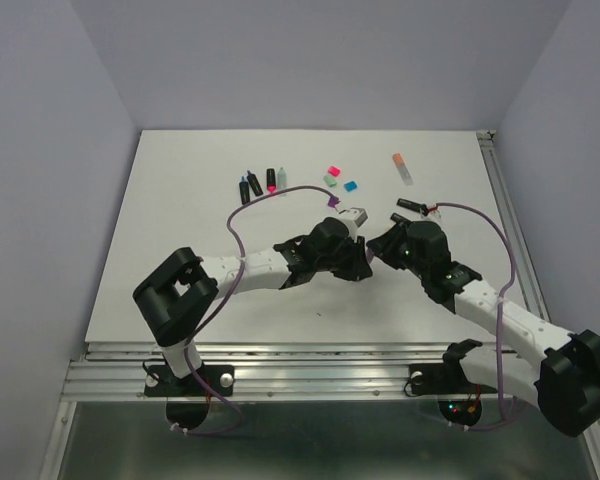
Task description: Open the pen caps
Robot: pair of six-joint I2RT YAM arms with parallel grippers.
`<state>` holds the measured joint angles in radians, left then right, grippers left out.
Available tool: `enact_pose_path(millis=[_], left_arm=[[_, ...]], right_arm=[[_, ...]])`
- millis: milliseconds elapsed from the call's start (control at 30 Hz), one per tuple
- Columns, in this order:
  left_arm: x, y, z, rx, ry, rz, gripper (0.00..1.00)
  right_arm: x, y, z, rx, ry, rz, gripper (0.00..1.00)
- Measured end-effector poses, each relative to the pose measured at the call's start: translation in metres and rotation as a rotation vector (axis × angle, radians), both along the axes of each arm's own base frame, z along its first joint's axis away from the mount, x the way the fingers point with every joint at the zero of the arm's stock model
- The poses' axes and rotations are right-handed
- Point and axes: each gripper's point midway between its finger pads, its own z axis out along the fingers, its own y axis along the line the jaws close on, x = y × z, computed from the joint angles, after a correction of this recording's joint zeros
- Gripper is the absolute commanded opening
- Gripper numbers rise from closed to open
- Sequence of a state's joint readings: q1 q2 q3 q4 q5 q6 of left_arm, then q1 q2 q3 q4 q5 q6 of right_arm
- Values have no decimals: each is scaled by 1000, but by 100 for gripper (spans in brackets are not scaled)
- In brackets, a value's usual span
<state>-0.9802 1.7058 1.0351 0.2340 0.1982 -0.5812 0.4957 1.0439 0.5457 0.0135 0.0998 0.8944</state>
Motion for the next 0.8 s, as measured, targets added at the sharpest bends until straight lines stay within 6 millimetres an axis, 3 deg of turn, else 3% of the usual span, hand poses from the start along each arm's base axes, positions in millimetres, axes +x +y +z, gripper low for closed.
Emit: enact_pose_path(millis=[200,300,333,400,533,633,700,800], left_arm=[[6,-3,5,-43,55,91,0],[12,2,6,-71,64,160,0],[7,5,5,-70,80,153,0],[-24,15,5,-70,126,108,0],[-72,32,13,-95,174,40,0],[-77,43,15,-105,183,57,0],[-72,50,13,-89,176,92,0],[-47,68,5,-29,150,195,0]], right_arm=[[17,-9,-1,-74,8,-135,1],[37,-15,-7,-156,36,-237,1],[45,-18,-5,-178,29,-272,1],[79,-48,-1,-258,11,-430,1],[115,-81,9,-336,-15,-573,1],[127,-79,18,-362,-43,-548,1],[138,-66,24,-361,-59,-488,1],[160,-42,26,-356,-76,-385,1]])
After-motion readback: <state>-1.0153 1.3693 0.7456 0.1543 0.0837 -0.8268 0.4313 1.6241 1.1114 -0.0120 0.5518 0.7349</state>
